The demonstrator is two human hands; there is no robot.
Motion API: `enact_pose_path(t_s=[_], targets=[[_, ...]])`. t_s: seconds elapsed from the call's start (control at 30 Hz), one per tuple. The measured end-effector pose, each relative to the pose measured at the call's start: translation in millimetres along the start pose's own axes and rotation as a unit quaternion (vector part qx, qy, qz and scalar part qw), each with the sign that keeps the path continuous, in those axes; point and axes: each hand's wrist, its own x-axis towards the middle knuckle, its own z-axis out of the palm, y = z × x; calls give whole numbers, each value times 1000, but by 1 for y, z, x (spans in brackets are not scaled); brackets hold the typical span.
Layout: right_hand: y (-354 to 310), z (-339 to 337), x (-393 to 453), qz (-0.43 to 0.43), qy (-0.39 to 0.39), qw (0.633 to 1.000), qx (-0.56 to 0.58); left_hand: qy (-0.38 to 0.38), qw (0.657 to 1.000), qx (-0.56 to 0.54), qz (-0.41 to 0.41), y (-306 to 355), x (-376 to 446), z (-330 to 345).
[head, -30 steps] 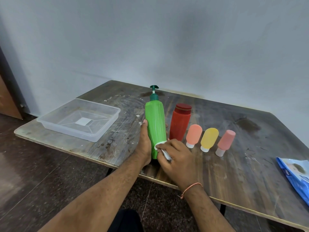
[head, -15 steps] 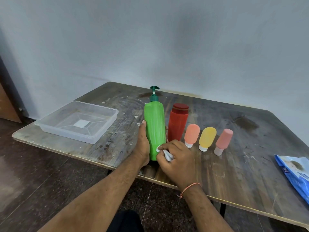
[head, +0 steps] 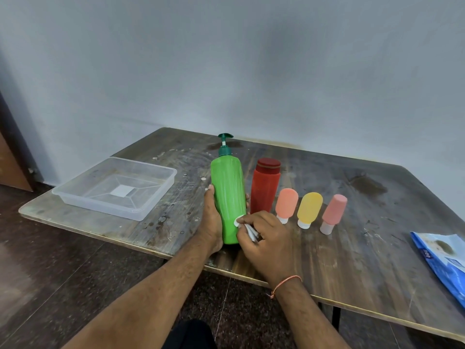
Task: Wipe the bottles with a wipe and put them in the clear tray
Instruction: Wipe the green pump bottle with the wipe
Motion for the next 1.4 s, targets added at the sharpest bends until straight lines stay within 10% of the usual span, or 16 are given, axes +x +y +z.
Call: enact_pose_path(t_s=[1.4], targets=[[0,-6,4,100,3,992,78,1,999,-40,-21,2,2,-5]])
